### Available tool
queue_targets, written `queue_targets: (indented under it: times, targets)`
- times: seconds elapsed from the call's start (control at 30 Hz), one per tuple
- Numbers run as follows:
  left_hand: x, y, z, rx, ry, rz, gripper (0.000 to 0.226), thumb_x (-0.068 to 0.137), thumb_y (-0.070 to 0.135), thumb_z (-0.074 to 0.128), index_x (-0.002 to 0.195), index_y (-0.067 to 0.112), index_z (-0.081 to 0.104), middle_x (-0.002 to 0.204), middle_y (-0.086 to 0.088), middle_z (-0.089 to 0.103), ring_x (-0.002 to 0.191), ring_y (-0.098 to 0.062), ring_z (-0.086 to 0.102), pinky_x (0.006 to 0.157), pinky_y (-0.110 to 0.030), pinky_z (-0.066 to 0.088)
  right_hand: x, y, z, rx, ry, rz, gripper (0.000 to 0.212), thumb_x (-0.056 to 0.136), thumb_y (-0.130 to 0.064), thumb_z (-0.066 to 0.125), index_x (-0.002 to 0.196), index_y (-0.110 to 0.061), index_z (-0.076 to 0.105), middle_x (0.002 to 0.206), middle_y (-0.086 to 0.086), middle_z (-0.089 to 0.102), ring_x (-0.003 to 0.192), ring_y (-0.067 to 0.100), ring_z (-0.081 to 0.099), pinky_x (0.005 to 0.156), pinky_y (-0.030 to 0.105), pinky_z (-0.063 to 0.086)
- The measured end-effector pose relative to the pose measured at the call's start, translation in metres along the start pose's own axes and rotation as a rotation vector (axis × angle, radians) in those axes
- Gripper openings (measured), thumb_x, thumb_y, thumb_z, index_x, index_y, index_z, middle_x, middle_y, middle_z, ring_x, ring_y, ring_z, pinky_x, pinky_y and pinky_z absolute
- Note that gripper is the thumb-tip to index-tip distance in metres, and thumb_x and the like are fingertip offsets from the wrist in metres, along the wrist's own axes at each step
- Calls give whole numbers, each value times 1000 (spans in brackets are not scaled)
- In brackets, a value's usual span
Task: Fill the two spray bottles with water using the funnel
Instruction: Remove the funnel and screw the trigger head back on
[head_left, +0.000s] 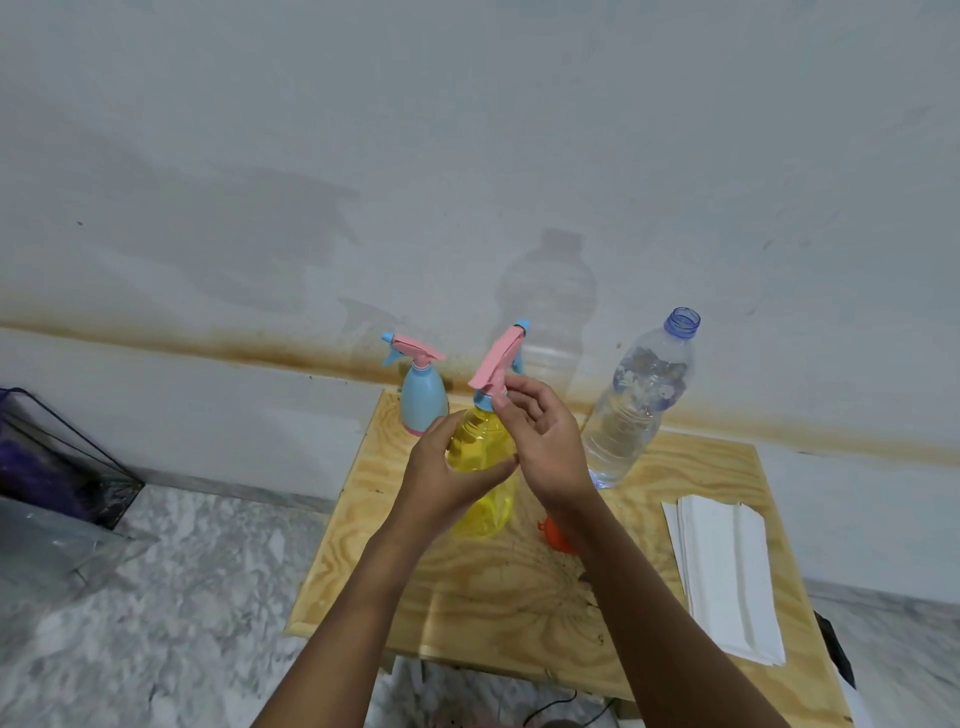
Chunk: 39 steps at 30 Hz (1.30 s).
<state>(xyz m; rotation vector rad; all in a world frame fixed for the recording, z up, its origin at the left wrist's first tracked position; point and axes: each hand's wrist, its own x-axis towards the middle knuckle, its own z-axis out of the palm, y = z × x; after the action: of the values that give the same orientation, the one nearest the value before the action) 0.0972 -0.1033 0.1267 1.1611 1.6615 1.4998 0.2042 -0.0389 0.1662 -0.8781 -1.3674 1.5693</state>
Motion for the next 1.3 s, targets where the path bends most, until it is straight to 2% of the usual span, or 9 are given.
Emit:
queue_targets:
  times: [0.17, 0.33, 0.43, 0.6, 0.73, 0.83, 0.97, 1.17, 1.3]
  targets:
    - [1, 5, 3, -38, -12, -2, 53, 65, 36, 82, 115, 34, 67, 105, 7, 70, 99, -6, 65, 81, -26, 53, -5, 0, 8, -112, 54, -62, 25, 91, -20, 69, 116, -16, 68, 109, -7, 72, 104, 3, 64, 86, 17, 51]
    - [1, 10, 5, -60, -16, -15, 39, 71, 20, 85, 103, 33, 67, 89, 10, 67, 81, 0, 62, 71, -22, 50, -7, -1, 7, 41, 39, -1, 24, 95, -18, 63, 119, -13, 65, 111, -2, 72, 107, 8, 67, 85, 18, 52]
    - [1, 11, 8, -73, -34, -16, 48, 63, 30, 79, 110, 34, 68, 98, 5, 71, 92, -8, 65, 81, -34, 55, -8, -1, 9, 32, 91, -28, 24, 88, -19, 73, 110, -16, 63, 104, 4, 71, 102, 15, 68, 86, 26, 55]
    - [0, 7, 15, -55, -61, -14, 54, 64, 26, 78, 114, 41, 65, 110, 7, 70, 108, -10, 65, 93, -46, 55, -6, 0, 5, -101, 85, -52, 30, 86, -14, 75, 112, -24, 65, 109, -9, 68, 103, 1, 63, 88, 21, 53]
    - [1, 5, 15, -49, -40, -47, 50, 68, 27, 87, 111, 38, 65, 99, 8, 70, 98, -10, 64, 85, -40, 57, -3, -8, -10, -42, -55, -54, 18, 96, -9, 59, 105, -21, 68, 101, -10, 72, 100, 3, 66, 85, 18, 49]
    - [0, 7, 16, -77, -43, -51, 47, 71, 17, 87, 110, 33, 66, 94, 18, 70, 93, 1, 64, 78, -26, 53, 1, -10, -14, -66, -80, -84, 10, 93, -13, 66, 102, -16, 66, 101, -3, 72, 102, 11, 66, 89, 24, 51]
    - [2, 3, 15, -20, -76, -5, 53, 71, 20, 86, 119, 33, 65, 105, 8, 69, 103, -7, 64, 84, -28, 53, 2, -6, -17, -285, 21, -90, 27, 81, -27, 79, 103, -24, 63, 100, -9, 67, 97, 5, 57, 87, 18, 47]
    - [2, -2, 9, 8, -159, -13, 49, 70, 32, 88, 114, 36, 67, 105, 2, 70, 101, -15, 66, 85, -41, 57, 4, -17, -38, -324, -293, -25, 20, 96, -22, 61, 115, -22, 70, 115, -10, 71, 110, -2, 62, 94, 16, 48]
    - [1, -3, 14, 63, -100, 15, 55, 68, 38, 85, 119, 39, 63, 109, 6, 68, 105, -10, 63, 89, -41, 55, 2, -6, -32, -395, -133, -117, 19, 94, -25, 65, 112, -27, 70, 111, -9, 72, 107, 1, 63, 90, 15, 46]
